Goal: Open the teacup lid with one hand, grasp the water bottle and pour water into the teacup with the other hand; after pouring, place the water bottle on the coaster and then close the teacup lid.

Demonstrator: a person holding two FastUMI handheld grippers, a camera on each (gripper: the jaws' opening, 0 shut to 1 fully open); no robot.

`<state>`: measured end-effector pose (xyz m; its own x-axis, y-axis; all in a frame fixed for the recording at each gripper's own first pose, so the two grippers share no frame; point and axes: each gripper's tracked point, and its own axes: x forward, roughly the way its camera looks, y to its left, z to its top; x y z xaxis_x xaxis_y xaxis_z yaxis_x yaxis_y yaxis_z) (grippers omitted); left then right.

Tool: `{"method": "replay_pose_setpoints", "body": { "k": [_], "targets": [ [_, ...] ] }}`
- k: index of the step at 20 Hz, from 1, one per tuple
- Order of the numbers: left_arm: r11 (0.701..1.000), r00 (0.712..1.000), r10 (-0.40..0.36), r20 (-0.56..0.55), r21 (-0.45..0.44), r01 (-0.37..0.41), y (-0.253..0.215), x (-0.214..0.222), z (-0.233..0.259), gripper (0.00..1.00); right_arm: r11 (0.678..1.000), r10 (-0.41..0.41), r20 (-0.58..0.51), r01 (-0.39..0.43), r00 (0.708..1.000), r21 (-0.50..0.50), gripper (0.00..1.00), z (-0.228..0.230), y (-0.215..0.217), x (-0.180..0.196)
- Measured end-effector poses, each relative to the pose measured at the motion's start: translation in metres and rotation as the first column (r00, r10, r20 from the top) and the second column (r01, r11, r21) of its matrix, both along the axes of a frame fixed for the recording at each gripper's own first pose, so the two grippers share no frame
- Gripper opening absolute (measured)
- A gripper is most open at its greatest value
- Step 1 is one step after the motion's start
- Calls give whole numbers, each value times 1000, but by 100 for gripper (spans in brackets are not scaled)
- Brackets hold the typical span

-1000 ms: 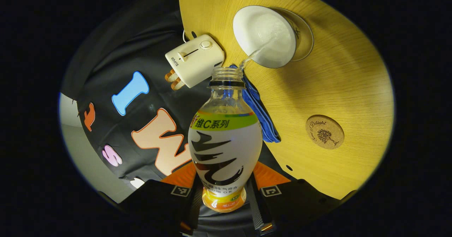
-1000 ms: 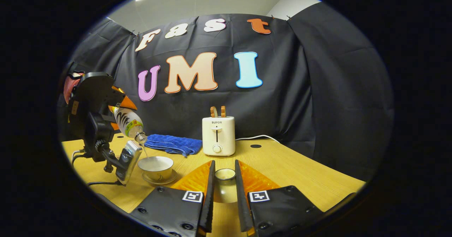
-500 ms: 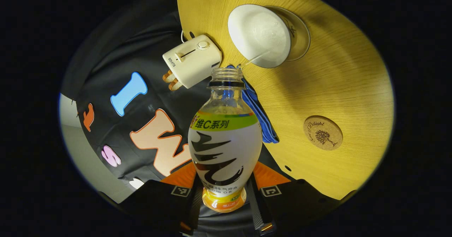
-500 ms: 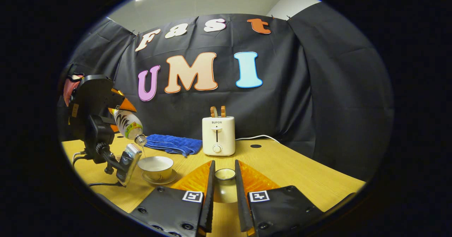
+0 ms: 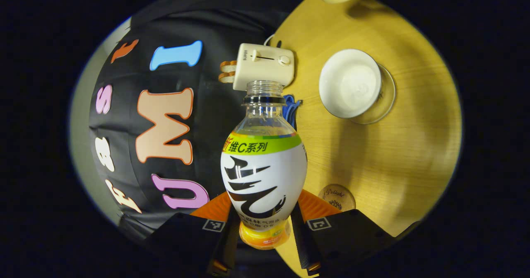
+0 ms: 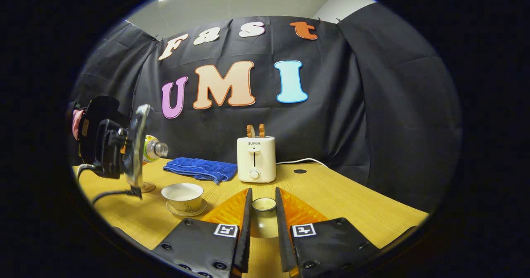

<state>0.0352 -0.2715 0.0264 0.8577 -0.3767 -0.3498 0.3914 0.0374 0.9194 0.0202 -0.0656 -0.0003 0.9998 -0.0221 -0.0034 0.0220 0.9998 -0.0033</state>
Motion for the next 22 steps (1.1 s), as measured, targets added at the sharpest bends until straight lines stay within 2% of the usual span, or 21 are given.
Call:
{"method": "replay_pose_setpoints", "body": {
  "k": [1,3,5,7,9,12,16,17,18,22],
  "targets": [
    [998,1000,14,-17,-63,-15,2,1,3,58,1000,-2,0,2,1000,0,33,0,0,0],
    [976,997,44,-65,-208,-57,8,1,9,56,1000,-2,1,2,1000,0,33,0,0,0],
    [935,995,59,-81,-346,-83,15,4,25,56,1000,-4,0,4,1000,-1,33,0,-1,-1],
    [875,991,62,-120,-471,-112,20,5,37,55,1000,-5,0,5,1000,0,33,0,-1,0],
    [795,986,55,-159,-591,-140,23,6,44,55,1000,-6,-1,6,1000,0,33,0,-1,-1],
    [641,972,25,-235,-742,-196,27,8,42,55,1000,-6,0,6,1000,-1,33,0,-1,-1],
    [430,939,-16,-343,-850,-303,34,17,20,56,1000,-5,0,5,1000,-1,33,0,-1,-1],
    [392,931,-27,-364,-861,-325,35,19,13,56,1000,-3,1,3,1000,-1,33,1,-1,-1],
    [371,926,-29,-376,-865,-339,35,19,7,56,1000,-2,1,2,1000,-1,33,0,0,-1],
    [337,911,-35,-411,-863,-376,33,29,-8,57,1000,3,0,-3,1000,-1,33,0,1,-1]
  ]
}}
